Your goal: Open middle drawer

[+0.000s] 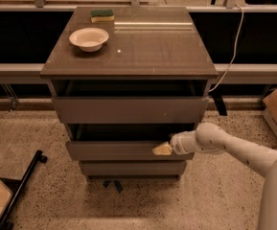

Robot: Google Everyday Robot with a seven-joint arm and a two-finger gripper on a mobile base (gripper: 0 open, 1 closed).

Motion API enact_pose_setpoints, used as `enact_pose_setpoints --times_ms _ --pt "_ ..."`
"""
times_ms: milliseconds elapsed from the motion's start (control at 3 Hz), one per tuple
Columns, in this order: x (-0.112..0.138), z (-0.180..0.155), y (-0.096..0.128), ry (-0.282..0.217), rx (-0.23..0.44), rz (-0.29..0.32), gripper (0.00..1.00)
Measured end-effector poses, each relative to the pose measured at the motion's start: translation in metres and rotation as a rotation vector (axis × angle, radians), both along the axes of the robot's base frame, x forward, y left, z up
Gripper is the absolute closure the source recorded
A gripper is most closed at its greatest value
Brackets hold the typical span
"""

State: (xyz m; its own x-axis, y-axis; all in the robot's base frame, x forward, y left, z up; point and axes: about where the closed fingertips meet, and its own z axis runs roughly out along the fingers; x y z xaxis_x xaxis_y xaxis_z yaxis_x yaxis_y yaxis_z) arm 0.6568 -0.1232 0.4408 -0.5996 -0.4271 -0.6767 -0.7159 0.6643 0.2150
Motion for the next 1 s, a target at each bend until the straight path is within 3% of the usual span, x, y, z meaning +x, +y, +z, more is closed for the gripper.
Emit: enact_pose_setpoints --times_ms 667,1000 --pt "0.0000 0.0072 0.0000 0.000 0.000 0.000 0.87" --pt "0.0000 0.0074 0.0000 0.000 0.000 0.000 1.00"
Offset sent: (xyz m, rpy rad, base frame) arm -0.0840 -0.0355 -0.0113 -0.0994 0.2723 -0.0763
